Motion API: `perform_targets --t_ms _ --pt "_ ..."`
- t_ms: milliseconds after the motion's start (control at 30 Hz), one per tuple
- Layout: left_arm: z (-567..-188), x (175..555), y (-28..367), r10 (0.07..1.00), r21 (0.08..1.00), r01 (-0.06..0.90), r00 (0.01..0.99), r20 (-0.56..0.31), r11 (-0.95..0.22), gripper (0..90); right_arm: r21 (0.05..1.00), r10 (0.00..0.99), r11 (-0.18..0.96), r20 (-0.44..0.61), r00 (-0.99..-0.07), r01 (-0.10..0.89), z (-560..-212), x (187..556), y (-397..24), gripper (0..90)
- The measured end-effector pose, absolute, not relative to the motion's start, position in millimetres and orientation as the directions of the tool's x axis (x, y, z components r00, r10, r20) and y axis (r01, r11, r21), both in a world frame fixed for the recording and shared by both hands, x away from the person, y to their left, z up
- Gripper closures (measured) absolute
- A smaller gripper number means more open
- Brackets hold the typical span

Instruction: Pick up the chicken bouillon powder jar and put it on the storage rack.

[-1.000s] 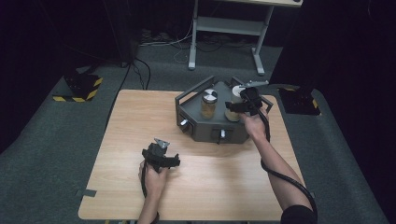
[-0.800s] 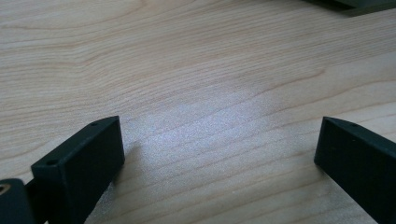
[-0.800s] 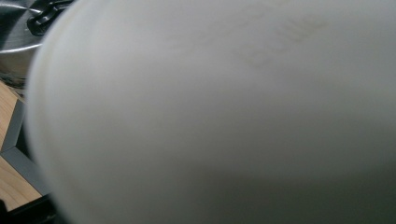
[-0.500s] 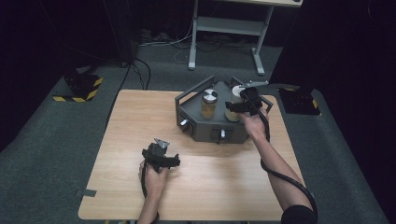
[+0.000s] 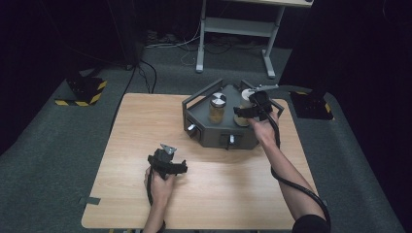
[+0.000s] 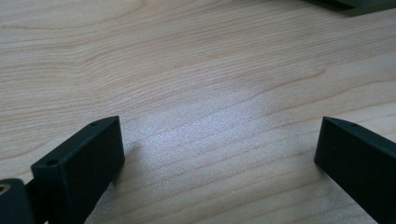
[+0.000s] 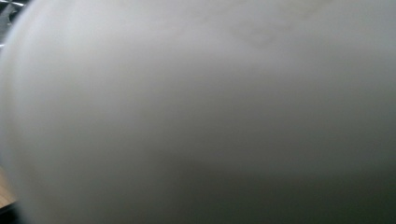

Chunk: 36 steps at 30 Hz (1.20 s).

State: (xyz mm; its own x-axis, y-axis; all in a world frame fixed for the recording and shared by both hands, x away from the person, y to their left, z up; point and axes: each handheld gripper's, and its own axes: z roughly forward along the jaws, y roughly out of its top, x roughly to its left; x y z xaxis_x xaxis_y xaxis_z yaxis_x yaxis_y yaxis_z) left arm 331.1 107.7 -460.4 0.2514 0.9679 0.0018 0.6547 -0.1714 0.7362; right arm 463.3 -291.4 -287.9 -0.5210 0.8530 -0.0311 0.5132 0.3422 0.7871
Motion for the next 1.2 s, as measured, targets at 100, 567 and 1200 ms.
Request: perform_targets --t_ms 100,567,1200 --pt "-460.4 331.1 107.7 0.968 0.736 0.655 0.252 0.002 -0.172 1.6 0.788 0.854 0.346 -0.04 -0.518 0.509 -286.9 460.6 -290.3 12.3" --pt "-460.3 331.2 107.7 0.968 0.736 0.655 0.252 0.002 -0.172 1.5 0.815 0.852 0.328 -0.036 -0.523 0.478 -284.2 445.0 -298.4 7.7" --pt "-460.1 331.2 107.6 0.968 0.735 0.655 0.252 0.004 -0.174 1.5 0.85 0.863 0.271 -0.007 -0.505 0.452 -300.5 405.4 -341.3 5.5"
